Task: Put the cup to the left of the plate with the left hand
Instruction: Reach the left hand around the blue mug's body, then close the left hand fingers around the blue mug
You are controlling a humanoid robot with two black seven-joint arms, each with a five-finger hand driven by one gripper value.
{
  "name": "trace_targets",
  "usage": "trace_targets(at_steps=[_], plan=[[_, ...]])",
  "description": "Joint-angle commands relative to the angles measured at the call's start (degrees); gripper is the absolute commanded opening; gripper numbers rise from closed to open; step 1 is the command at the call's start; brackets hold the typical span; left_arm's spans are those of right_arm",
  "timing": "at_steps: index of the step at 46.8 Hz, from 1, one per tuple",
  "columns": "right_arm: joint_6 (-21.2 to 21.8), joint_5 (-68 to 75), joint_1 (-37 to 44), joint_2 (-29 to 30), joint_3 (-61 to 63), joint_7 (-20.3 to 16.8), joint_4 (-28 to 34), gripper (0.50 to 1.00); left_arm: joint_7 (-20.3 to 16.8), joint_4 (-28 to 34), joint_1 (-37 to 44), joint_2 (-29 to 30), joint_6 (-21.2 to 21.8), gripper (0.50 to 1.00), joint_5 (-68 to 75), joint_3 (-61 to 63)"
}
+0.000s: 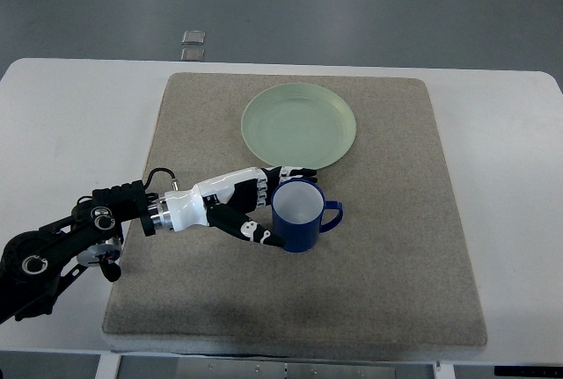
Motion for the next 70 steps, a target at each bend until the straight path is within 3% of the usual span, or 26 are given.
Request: trace_targets(at_steps=[1,34,44,70], plan=[[0.0,0.0,-0.1,0.0,0.0,0.0,0.1,0.932,0.1,0.1,-0.3,-0.2,0.0,0.994,0.5,0.0],[0.0,0.0,0.0,0.0,0.0,0.0,0.1,0.932,0.1,0.4,-0.4,-1.0,0.0,0.975,0.6,2.0],[0.0,0.0,0.0,0.0,0.0,0.0,0.0,0.932,0.1,0.4,-0.3,-1.0,0.0,0.896,0.6,2.0],[0.0,0.0,0.0,0.0,0.0,0.0,0.1,0.932,0.1,0.3,-0.4,-1.1,0.0,0.816,0.6,2.0]])
